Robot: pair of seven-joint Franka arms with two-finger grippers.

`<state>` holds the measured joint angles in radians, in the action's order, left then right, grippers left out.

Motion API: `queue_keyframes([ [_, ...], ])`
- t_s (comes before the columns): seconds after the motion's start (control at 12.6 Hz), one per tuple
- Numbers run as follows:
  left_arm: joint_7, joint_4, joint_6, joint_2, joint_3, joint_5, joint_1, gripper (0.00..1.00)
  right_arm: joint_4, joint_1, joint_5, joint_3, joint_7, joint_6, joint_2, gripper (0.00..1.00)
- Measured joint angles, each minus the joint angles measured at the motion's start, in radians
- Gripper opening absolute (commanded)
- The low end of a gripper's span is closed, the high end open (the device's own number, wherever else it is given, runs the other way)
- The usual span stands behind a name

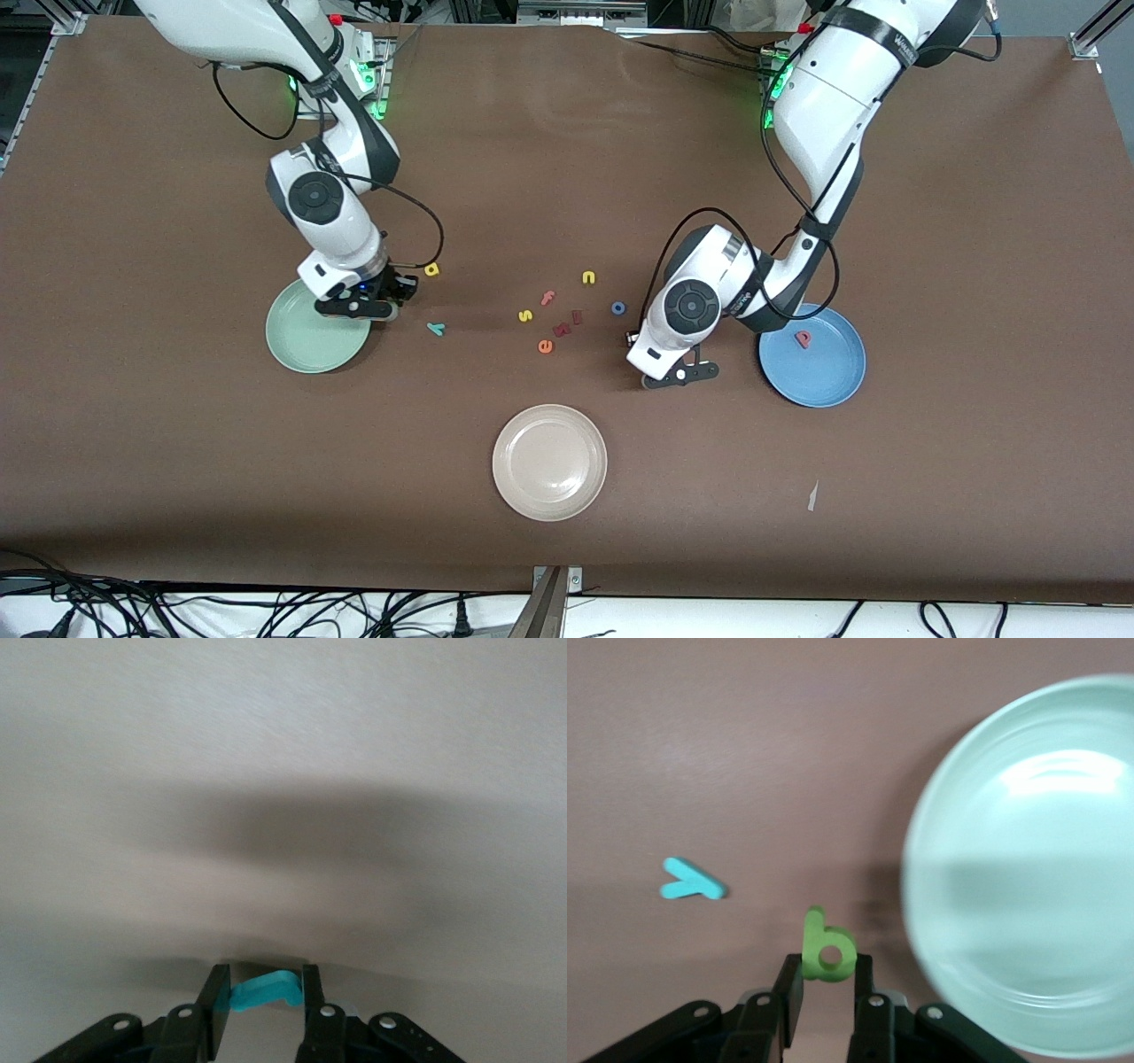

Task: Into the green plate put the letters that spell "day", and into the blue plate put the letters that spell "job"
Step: 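Drop the cyan letter on the blue plate while the right drops b on green, then reach the left gripper to the blue o while the right grasps cyan Y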

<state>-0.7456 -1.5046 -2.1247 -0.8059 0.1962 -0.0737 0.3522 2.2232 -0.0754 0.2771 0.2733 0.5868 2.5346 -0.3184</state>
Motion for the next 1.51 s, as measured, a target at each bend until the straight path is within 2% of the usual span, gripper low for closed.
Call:
queue_keyframes([
  [0.16,0.11,0.009,0.054,0.024,-0.004,-0.003,-0.048,0.17,0.0,0.059,0.0,-0.002,-0.113,-0.063,0.051,0.22],
  [0.4,0.334,0.012,0.117,0.061,-0.008,-0.009,-0.159,0.18,0.004,0.133,0.0,-0.004,-0.233,-0.089,0.066,0.6],
  [0.48,0.404,0.012,0.124,0.065,-0.009,-0.01,-0.193,0.18,0.009,0.14,0.0,-0.004,-0.243,-0.088,0.063,0.69],
  [0.63,0.542,0.01,0.126,0.066,-0.012,-0.011,-0.257,0.19,0.014,0.14,0.0,-0.001,-0.243,-0.083,0.058,0.72],
  [0.71,0.608,0.009,0.127,0.066,-0.012,-0.012,-0.287,0.27,0.014,0.14,-0.001,0.0,-0.241,-0.082,0.056,0.72],
  [0.79,0.66,0.006,0.127,0.064,-0.013,-0.012,-0.314,0.48,0.013,0.14,-0.001,0.0,-0.235,-0.079,0.054,0.72],
  [0.87,0.693,0.002,0.127,0.061,-0.013,-0.012,-0.335,0.99,0.011,0.14,-0.001,0.002,-0.222,-0.075,0.049,0.73],
  [1.11,0.711,-0.003,0.127,0.052,-0.008,-0.011,-0.345,1.0,-0.037,0.12,-0.002,0.035,-0.124,-0.068,0.008,0.74],
  [1.27,0.71,-0.002,0.127,0.052,0.005,-0.011,-0.342,1.0,-0.09,0.046,-0.003,0.041,-0.013,-0.067,-0.04,0.74],
  [1.51,0.614,0.003,0.127,0.057,0.083,-0.008,-0.326,1.0,-0.171,-0.076,-0.003,0.04,0.15,-0.067,-0.111,0.74],
])
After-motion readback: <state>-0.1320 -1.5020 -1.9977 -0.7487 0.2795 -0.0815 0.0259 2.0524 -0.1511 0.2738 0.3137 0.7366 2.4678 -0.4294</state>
